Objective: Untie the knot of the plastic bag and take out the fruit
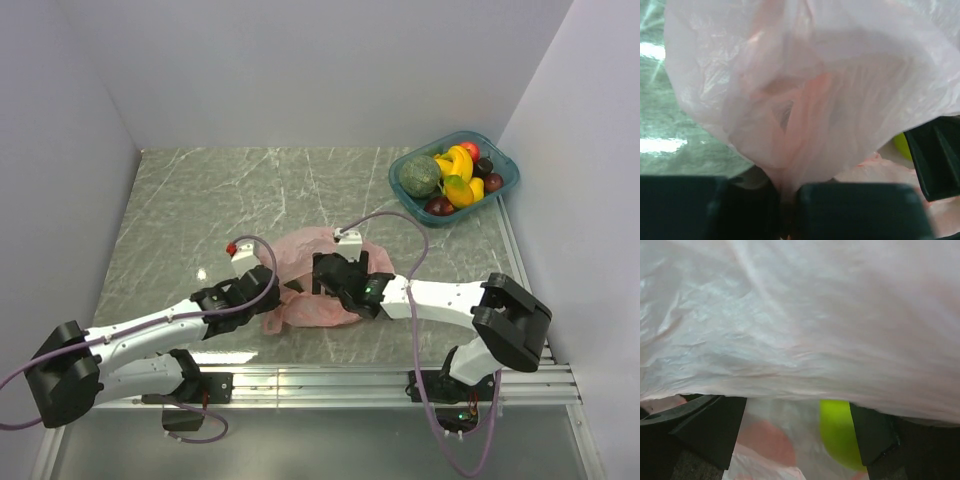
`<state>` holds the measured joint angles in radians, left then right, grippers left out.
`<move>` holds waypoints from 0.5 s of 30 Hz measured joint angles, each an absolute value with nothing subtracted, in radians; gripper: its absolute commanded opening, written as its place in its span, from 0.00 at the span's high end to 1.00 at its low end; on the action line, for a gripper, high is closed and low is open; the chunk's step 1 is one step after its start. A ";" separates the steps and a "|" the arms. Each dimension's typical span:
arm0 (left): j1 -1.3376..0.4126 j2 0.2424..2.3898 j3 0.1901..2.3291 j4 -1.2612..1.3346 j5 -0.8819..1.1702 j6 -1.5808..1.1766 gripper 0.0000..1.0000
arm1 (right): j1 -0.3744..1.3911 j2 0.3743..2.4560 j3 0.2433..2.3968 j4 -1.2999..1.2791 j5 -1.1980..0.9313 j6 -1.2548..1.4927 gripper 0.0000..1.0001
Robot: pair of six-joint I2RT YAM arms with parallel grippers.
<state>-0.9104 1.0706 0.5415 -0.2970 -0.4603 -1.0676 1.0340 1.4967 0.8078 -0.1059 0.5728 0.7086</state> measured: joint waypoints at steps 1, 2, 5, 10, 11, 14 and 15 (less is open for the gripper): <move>-0.910 1.073 0.542 -0.292 -0.457 -1.063 0.97 | 1.041 1.497 0.825 -0.144 0.599 0.725 0.12; -0.910 1.074 0.542 -0.289 -0.453 -1.060 0.99 | 1.046 1.497 0.836 -0.164 0.615 0.735 0.12; -0.910 1.078 0.542 -0.289 -0.437 -1.046 0.99 | 1.056 1.496 0.879 -0.238 0.653 0.756 0.12; -0.910 1.078 0.549 -0.299 -0.415 -1.026 1.00 | 1.058 1.496 0.922 -0.331 0.666 0.762 0.12; -0.910 1.078 0.552 -0.304 -0.411 -1.020 1.00 | 1.058 1.496 0.926 -0.348 0.666 0.762 0.12; -0.910 1.075 0.560 -0.318 -0.397 -1.005 0.99 | 1.058 1.496 0.929 -0.408 0.665 0.771 0.11; -0.910 1.073 0.561 -0.321 -0.392 -1.002 0.99 | 1.058 1.496 0.929 -0.425 0.662 0.775 0.11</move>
